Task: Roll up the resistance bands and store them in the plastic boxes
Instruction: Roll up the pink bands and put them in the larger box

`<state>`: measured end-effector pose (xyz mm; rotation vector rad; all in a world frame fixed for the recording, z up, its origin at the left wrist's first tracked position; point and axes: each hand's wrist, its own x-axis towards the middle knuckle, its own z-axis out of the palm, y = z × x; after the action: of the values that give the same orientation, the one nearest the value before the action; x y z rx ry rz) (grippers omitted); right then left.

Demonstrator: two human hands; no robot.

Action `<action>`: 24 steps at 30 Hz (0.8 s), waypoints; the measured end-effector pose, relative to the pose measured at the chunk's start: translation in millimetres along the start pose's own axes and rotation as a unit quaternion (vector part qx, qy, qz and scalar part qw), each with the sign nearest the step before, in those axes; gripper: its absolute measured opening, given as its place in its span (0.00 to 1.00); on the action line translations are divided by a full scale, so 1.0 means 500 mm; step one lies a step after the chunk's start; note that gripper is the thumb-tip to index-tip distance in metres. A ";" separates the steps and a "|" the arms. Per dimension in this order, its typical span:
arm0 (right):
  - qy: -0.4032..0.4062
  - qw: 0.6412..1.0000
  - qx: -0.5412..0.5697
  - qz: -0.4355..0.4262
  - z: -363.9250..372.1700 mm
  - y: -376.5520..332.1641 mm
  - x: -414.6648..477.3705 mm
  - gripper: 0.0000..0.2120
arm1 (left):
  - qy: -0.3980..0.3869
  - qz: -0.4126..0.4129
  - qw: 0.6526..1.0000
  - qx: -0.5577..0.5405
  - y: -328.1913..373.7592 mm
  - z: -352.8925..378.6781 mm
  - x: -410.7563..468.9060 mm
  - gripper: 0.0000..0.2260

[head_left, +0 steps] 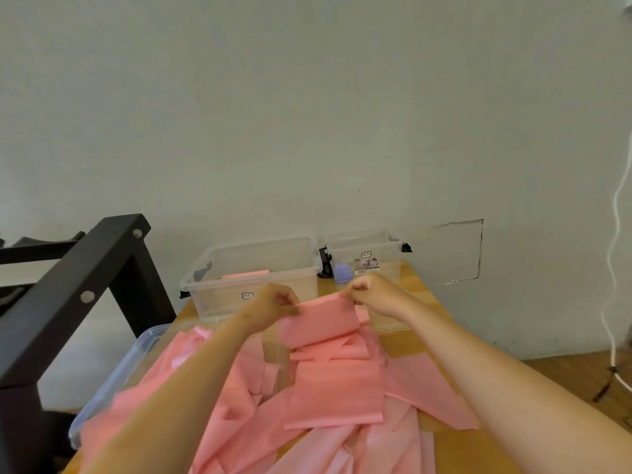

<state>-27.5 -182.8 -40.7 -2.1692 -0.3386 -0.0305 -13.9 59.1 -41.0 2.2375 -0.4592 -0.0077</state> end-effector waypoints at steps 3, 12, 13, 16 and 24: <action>-0.011 0.997 0.077 -0.001 -0.023 -0.039 -0.007 0.09 | -0.006 0.005 0.999 -0.041 0.052 -0.028 -0.013 0.09; -0.061 0.988 0.142 0.024 -0.052 -0.079 -0.059 0.07 | -0.049 -0.011 0.988 -0.149 0.090 -0.055 -0.060 0.05; -0.065 0.987 0.143 0.030 -0.050 -0.074 -0.064 0.06 | -0.049 -0.006 0.984 -0.169 0.083 -0.049 -0.062 0.05; -0.076 0.985 0.150 0.046 -0.041 -0.048 -0.077 0.08 | -0.039 -0.006 0.975 -0.217 0.057 -0.027 -0.074 0.02; -0.056 0.985 0.152 0.063 -0.013 -0.009 -0.088 0.03 | -0.018 -0.022 0.982 -0.187 0.013 0.015 -0.095 0.08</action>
<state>-70.1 -195.4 -39.8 -1.8875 -0.2504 0.2037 -61.5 65.3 -47.9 1.8798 -0.3929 -0.1466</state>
